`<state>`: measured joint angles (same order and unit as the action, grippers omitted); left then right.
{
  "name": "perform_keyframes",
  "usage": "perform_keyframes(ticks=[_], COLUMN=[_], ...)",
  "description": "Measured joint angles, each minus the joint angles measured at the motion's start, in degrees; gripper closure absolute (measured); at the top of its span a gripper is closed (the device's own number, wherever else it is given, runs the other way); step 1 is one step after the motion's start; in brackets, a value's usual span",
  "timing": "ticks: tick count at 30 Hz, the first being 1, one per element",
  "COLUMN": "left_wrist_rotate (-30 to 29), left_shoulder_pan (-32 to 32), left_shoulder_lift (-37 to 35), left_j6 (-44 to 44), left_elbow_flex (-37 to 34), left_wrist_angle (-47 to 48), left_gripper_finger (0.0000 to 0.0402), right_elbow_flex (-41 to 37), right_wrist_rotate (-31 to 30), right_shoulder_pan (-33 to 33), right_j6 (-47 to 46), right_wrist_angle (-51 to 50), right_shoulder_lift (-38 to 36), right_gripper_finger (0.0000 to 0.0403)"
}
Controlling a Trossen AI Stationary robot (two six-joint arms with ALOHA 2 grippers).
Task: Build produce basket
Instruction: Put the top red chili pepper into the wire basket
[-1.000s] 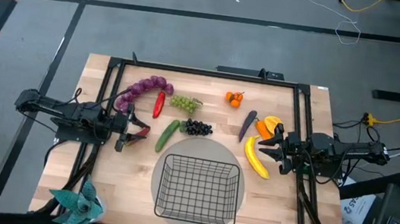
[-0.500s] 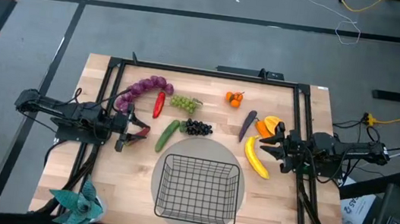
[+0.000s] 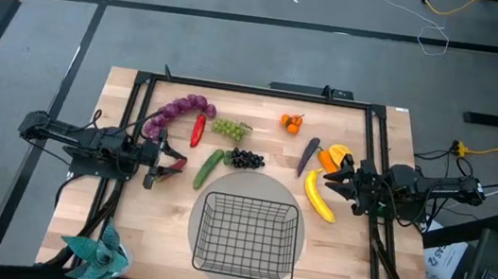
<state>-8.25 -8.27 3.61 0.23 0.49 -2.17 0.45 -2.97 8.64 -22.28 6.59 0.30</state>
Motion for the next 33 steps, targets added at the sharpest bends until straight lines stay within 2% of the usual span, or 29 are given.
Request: perform_keyframes(ticks=[14, 31, 33], left_wrist_rotate=[0.0, 0.0, 0.0], left_shoulder_pan=[-0.01, -0.02, -0.02], left_shoulder_lift=[0.0, 0.0, 0.0], left_j6=[0.0, 0.0, 0.0], left_elbow_flex=[-0.01, 0.0, -0.02], left_wrist_angle=[0.0, 0.0, 0.0], left_gripper_finger=[0.0214, 0.0214, 0.0214], right_elbow_flex=[0.0, -0.02, -0.02], right_wrist_rotate=[0.12, 0.02, -1.44], right_shoulder_pan=[0.75, 13.65, 14.97], right_j6=[-1.68, 0.49, 0.38], right_wrist_angle=[-0.29, 3.14, 3.26], right_shoulder_lift=[4.95, 5.94, 5.94], right_gripper_finger=[0.0283, 0.0283, 0.0283])
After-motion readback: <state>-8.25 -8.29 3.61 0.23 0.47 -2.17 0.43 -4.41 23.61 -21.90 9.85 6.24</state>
